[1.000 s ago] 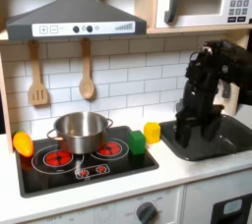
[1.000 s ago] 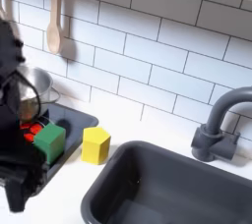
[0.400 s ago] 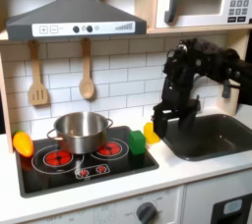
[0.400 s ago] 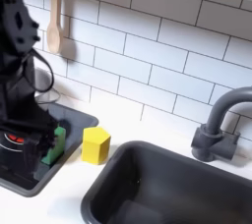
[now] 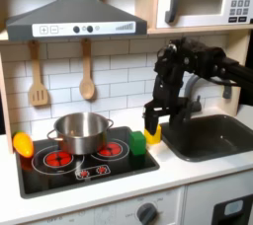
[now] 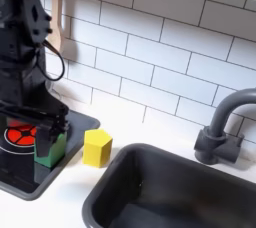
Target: Reach green block
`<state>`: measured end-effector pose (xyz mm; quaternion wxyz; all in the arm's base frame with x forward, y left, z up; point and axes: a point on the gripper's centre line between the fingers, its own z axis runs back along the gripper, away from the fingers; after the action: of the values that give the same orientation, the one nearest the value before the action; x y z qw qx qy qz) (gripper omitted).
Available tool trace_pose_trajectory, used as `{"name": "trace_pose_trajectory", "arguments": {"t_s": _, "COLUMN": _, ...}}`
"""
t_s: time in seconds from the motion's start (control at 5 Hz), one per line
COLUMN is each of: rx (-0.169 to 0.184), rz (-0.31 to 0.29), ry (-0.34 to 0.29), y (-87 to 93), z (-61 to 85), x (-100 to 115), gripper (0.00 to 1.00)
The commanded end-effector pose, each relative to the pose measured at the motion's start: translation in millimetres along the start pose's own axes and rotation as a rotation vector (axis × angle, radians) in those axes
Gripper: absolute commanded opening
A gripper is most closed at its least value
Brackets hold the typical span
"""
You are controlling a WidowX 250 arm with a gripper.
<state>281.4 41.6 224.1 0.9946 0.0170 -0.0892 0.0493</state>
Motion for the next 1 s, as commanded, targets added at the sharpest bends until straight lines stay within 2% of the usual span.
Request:
{"name": "trace_pose_trajectory", "arguments": {"t_s": 0.0, "rx": 0.001, "rz": -0.003, "ry": -0.019, "y": 1.4, "z": -6.0, "x": 23.6, "gripper": 1.00}}
{"name": "trace_pose_trajectory", "arguments": {"t_s": 0.6, "rx": 0.017, "rz": 0.005, "ry": -0.021, "y": 15.8, "z": -20.3, "x": 43.8, "gripper": 1.00}}
{"name": "trace_pose_trajectory", "arguments": {"t_s": 0.8, "rx": 0.011, "rz": 0.005, "ry": -0.023, "y": 13.4, "z": -26.9, "x": 50.8, "gripper": 1.00}}
